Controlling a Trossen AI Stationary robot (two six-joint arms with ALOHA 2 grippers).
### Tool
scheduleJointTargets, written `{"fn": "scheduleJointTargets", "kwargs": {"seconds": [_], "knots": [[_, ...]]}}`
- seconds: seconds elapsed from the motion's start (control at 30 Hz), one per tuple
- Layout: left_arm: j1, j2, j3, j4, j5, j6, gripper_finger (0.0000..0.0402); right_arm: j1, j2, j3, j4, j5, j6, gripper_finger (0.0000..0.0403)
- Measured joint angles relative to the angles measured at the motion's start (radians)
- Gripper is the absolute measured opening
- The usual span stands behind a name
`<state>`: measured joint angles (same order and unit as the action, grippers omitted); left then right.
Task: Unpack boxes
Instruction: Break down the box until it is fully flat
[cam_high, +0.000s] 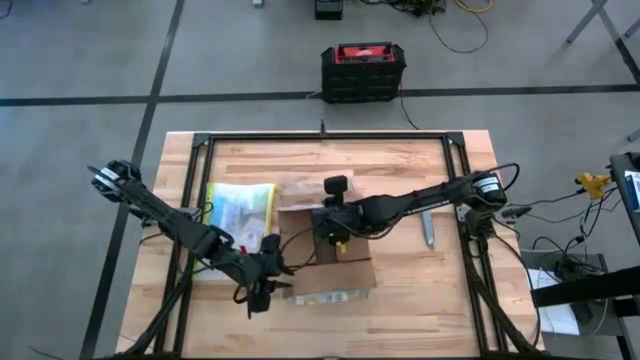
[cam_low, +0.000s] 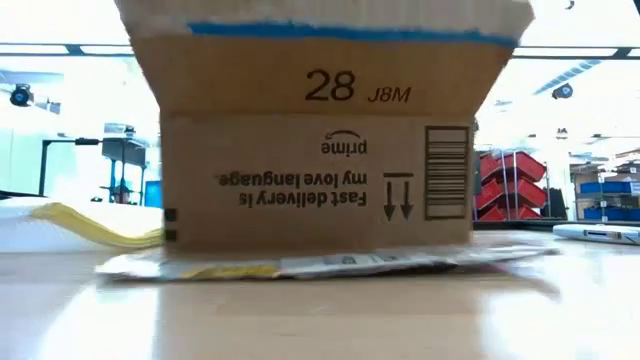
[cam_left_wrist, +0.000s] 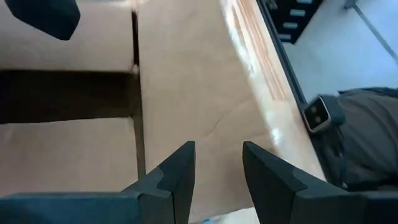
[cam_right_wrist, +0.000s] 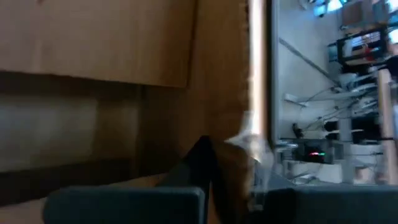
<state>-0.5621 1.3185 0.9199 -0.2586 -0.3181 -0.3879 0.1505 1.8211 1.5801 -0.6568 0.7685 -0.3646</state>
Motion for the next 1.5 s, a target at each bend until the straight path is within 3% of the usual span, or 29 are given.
{"fn": "scheduleJointTargets", "kwargs": {"seconds": [0.13,0.37,0.57,0.77,0.93,1.03,1.13,1.27,1.5], "knots": [[0.0,-0.048,0.0,-0.029,-0.081,0.034,0.0119,0.013,-0.077,0.054,0.001,0.132,-0.071,0.0001],[0.001,-0.091,0.0,-0.115,-0.275,0.02,0.0119,0.094,-0.216,0.059,0.002,0.181,-0.004,0.0],[0.003,-0.045,-0.005,-0.162,-0.449,-0.07,0.0119,0.219,-0.236,0.03,-0.02,0.219,0.115,0.0],[0.016,0.02,-0.018,-0.191,-0.479,-0.135,0.0119,0.388,-0.187,0.026,0.035,0.476,0.026,0.0],[0.028,0.047,-0.019,-0.201,-0.48,-0.146,0.0119,0.461,-0.186,0.029,0.083,0.516,0.031,0.0],[0.03,0.048,-0.019,-0.203,-0.483,-0.146,0.0119,0.47,-0.185,0.022,0.003,0.504,0.151,0.0],[0.03,0.047,-0.019,-0.202,-0.476,-0.146,0.0119,0.455,-0.185,0.022,-0.175,0.436,0.38,0.0],[0.028,0.046,-0.019,-0.201,-0.394,-0.149,0.0119,0.423,-0.183,0.013,-0.387,0.377,0.627,0.0],[0.027,0.041,-0.019,-0.209,-0.351,-0.153,0.0119,0.417,-0.183,-0.004,-0.394,0.181,0.678,0.0]]}}
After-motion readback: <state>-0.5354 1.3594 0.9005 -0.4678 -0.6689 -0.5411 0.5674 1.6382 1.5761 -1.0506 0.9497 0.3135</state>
